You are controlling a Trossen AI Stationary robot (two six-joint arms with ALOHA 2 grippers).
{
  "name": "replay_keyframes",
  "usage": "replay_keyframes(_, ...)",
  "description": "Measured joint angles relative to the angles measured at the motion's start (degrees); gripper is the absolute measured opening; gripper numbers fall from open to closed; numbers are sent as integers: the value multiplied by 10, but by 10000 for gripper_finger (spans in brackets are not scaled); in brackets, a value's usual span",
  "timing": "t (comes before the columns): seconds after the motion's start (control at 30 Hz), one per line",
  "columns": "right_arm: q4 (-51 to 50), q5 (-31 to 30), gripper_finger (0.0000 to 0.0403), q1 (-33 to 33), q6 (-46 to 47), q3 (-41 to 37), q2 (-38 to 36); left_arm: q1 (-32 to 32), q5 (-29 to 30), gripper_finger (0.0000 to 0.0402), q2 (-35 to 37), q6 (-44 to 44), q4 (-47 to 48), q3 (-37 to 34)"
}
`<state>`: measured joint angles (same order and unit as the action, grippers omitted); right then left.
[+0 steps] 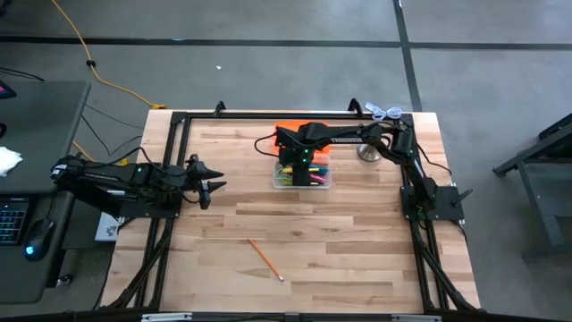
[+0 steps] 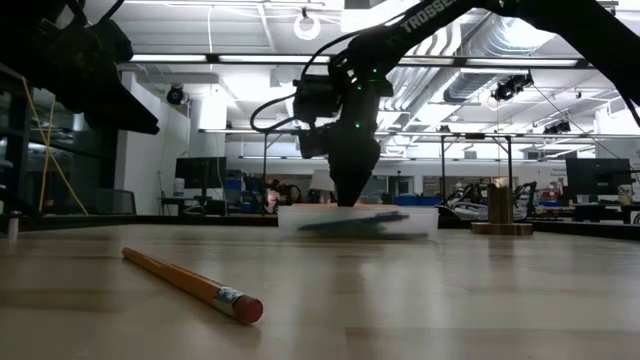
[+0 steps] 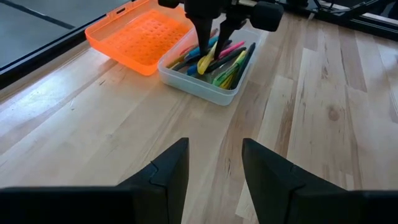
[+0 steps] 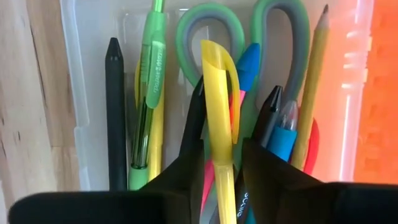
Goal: Pick & place school supplies into a supply box
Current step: Put the yellow highlighter into the supply box, then put the orange pencil into the supply box
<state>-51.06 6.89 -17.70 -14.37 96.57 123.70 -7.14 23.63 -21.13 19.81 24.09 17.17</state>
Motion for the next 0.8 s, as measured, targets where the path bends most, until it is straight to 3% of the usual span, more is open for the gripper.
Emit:
replay_keyframes(0.5,-42,10,101,1,29,0,-2,0,0,179,0,0,-1,0)
replay_keyframes(0.8,-44,0,101,1,39,1,-53,0,0,179,0,0,-3,0)
